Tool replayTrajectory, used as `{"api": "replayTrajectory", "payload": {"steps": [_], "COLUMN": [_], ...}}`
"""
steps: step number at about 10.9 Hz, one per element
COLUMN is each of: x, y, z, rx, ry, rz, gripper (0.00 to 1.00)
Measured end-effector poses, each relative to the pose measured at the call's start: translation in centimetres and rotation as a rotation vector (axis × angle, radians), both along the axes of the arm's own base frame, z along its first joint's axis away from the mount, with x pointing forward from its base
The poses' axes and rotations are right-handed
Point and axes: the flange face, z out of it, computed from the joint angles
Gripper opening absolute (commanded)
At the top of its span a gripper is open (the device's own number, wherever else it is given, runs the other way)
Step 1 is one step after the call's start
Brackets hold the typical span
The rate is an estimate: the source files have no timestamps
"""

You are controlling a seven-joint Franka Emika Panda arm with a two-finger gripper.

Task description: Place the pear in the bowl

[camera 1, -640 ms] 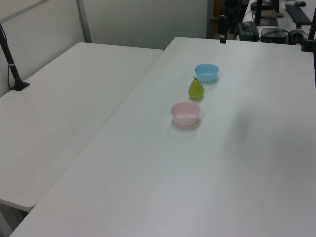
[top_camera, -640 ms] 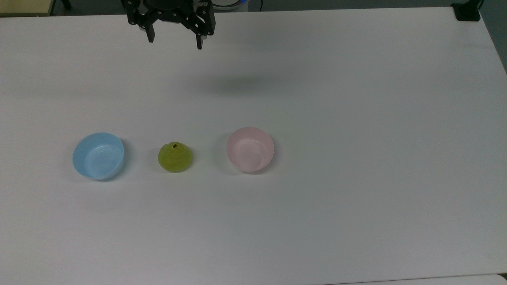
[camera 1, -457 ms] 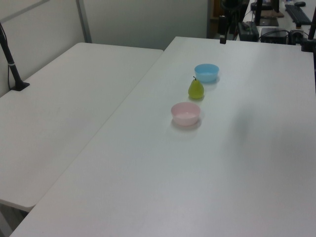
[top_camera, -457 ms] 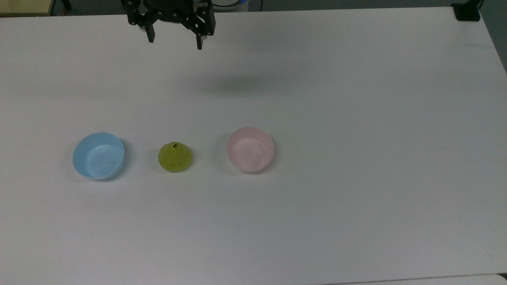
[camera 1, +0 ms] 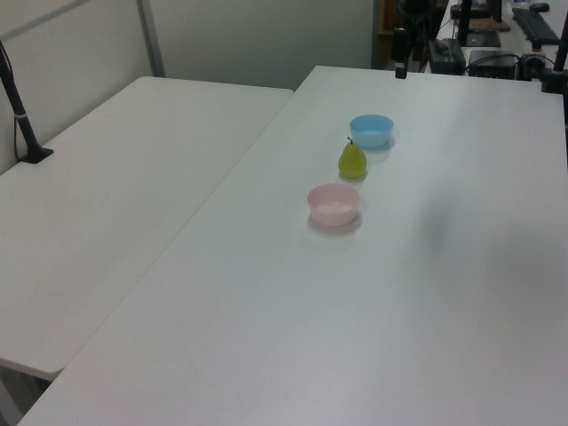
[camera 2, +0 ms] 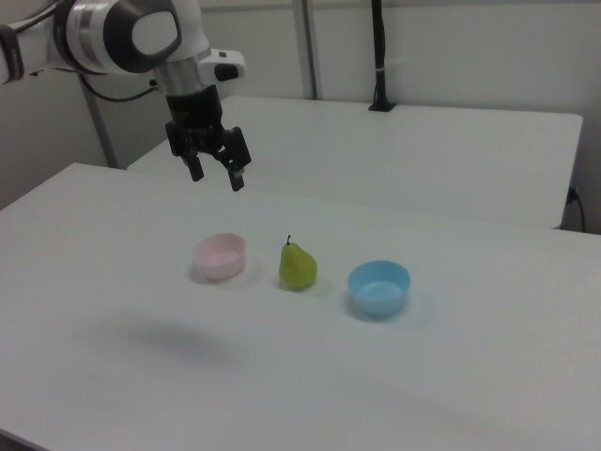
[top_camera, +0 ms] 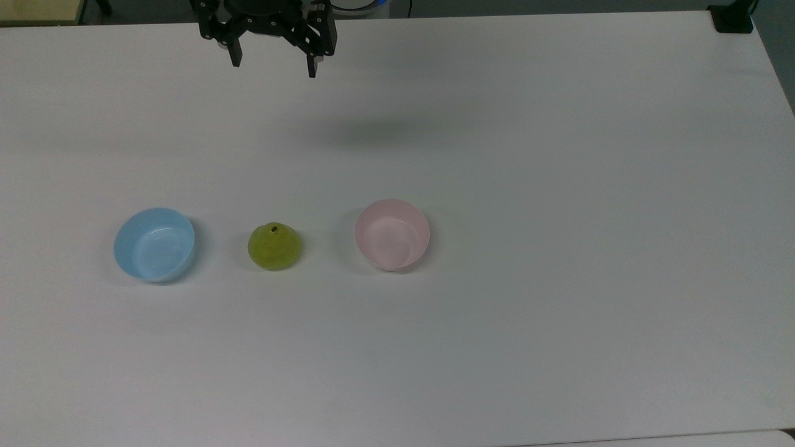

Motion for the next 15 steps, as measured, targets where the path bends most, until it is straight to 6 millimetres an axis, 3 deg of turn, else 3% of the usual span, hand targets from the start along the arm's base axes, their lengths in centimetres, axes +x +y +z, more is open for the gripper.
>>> {"api": "replayTrajectory", "payload": {"steps": [3, 5, 9, 15], "x": [0.6, 1.6, 5.7, 9.6], "y": [-0.9, -2.8, -4.1, -3.3], "z": [0.1, -1.3, -8.1, -19.4], "rx": [-0.004, -0.013, -0.034, -0.053], "ry": [-0.039, -0.053, -0.079, -0.055], "rz": [0.006, 0.027, 0.030, 0.059], "gripper": [1.00, 1.00, 1.00, 1.00]}}
